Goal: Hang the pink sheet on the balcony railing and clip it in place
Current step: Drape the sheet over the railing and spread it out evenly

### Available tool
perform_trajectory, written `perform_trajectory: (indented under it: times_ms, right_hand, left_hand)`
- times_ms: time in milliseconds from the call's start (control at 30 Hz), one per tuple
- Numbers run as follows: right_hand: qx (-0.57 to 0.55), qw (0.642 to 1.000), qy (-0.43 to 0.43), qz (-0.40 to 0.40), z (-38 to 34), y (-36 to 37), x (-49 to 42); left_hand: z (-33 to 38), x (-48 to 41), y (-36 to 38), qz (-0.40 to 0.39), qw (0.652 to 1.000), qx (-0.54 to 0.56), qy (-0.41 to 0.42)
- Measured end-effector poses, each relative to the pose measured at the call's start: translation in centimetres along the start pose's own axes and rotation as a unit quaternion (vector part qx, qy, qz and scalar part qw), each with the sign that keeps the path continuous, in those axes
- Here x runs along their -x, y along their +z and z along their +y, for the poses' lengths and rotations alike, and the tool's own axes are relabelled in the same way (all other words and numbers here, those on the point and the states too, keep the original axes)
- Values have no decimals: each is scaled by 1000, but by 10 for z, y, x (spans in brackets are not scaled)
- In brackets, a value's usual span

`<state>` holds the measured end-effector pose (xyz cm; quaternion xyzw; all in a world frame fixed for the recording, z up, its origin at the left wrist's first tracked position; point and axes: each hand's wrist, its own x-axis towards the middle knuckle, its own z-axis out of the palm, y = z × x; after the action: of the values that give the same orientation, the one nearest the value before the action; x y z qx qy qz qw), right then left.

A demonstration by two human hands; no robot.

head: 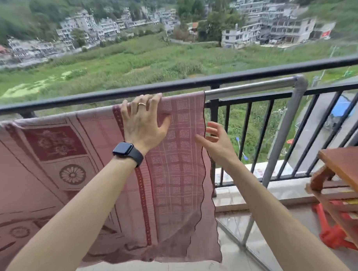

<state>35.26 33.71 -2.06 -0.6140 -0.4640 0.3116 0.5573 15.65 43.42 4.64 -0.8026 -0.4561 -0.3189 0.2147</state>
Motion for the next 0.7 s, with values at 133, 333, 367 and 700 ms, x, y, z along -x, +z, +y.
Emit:
perform_trajectory:
  times_ms: [133, 333, 367, 700]
  right_hand:
    - [18, 997, -68, 44, -36, 2, -16]
    - [57, 974, -130, 175, -14, -16, 9]
    - [84, 978, -98, 166, 5, -17, 14]
    - [76, 982, -39, 168, 7, -43, -19]
  left_hand:
    - [13, -15, 3, 3, 999, 35, 18]
    - [41, 10, 18, 106, 984, 127, 63]
    - [47, 21, 24, 103, 982, 131, 89]
    - [53, -40, 13, 87, 984, 94, 120]
